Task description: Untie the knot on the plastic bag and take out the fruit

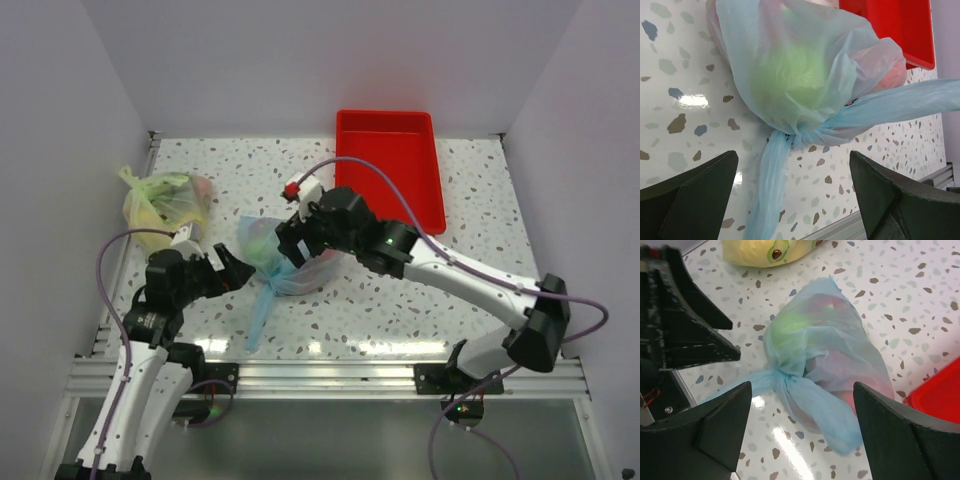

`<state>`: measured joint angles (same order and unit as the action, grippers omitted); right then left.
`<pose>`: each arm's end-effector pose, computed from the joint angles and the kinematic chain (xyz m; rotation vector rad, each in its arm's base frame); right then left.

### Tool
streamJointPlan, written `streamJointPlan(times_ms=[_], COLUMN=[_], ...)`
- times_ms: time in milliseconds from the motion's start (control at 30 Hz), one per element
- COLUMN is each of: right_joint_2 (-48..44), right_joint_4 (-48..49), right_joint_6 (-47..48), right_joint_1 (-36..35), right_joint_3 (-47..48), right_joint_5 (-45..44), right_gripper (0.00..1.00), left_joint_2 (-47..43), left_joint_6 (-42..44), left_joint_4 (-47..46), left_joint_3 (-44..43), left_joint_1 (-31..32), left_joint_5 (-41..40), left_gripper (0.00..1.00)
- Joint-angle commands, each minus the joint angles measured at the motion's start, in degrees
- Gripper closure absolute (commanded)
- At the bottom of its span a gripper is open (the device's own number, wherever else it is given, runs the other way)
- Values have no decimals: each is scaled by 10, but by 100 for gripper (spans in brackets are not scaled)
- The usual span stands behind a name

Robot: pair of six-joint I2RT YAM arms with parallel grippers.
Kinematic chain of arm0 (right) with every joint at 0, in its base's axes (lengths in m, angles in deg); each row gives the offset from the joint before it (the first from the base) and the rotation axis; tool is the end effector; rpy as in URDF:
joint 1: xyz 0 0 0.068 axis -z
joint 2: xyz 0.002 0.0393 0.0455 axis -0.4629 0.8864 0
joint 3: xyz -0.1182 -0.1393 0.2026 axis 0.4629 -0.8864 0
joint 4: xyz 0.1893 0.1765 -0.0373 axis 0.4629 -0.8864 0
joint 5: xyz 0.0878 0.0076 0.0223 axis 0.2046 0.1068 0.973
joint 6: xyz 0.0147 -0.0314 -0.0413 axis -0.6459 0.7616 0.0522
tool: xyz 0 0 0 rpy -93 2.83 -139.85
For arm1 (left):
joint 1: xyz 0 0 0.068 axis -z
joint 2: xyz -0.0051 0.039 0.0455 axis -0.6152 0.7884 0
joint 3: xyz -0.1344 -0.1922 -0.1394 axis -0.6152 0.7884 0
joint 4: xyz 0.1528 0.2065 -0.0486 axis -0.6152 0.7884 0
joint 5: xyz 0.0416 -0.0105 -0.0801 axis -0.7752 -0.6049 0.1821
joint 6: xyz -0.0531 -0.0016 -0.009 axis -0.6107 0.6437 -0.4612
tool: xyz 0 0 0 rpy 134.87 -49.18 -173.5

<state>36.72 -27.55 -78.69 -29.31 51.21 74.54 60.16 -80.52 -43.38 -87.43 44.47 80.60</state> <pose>0.1948 0.2961 0.3546 -0.8976 1.8874 0.6242 0.1211 -0.0252 0.2552 -0.3093 2.1317 -0.7573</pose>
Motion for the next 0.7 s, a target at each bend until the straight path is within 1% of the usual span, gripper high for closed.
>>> streamJointPlan(times_ms=[0, 33, 67, 100, 167, 200, 333, 367, 533, 633, 667], right_joint_2=[-80, -98, -122, -134, -150, -166, -200, -205, -226, -229, -228], right_joint_4=[27, 41, 47, 55, 64, 67, 97, 102, 115, 118, 117], right_joint_6=[-25, -27, -27, -26, -23, -25, -36, -36, -28, -20, -18], right_joint_1=[0, 0, -2, -2, -2, -4, -12, -19, -41, -58, -64], right_joint_3=[-69, -88, -127, -145, -187, -200, -256, -271, -297, -303, -305], right_joint_5=[-28, -26, -19, -9, 12, 16, 35, 35, 29, 25, 25], right_gripper=[14, 14, 14, 14, 14, 14, 14, 14, 14, 14, 14], left_joint_2=[11, 11, 12, 13, 19, 22, 44, 49, 72, 84, 86], left_joint_6=[-65, -77, -101, -113, -132, -146, -173, -184, -199, -201, -200], left_joint_4=[-96, -111, -141, -157, -207, -220, -307, -314, -398, -448, -458], left_joint_3=[47, 58, 79, 92, 114, 132, 165, 175, 205, 224, 229], left_joint_1=[31, 44, 59, 88, 112, 129, 147, 150, 170, 175, 176], left_joint_5=[12, 3, -19, -31, -51, -75, -108, -125, -182, -203, -208], left_gripper=[2, 3, 4, 5, 7, 7, 8, 9, 9, 11, 15])
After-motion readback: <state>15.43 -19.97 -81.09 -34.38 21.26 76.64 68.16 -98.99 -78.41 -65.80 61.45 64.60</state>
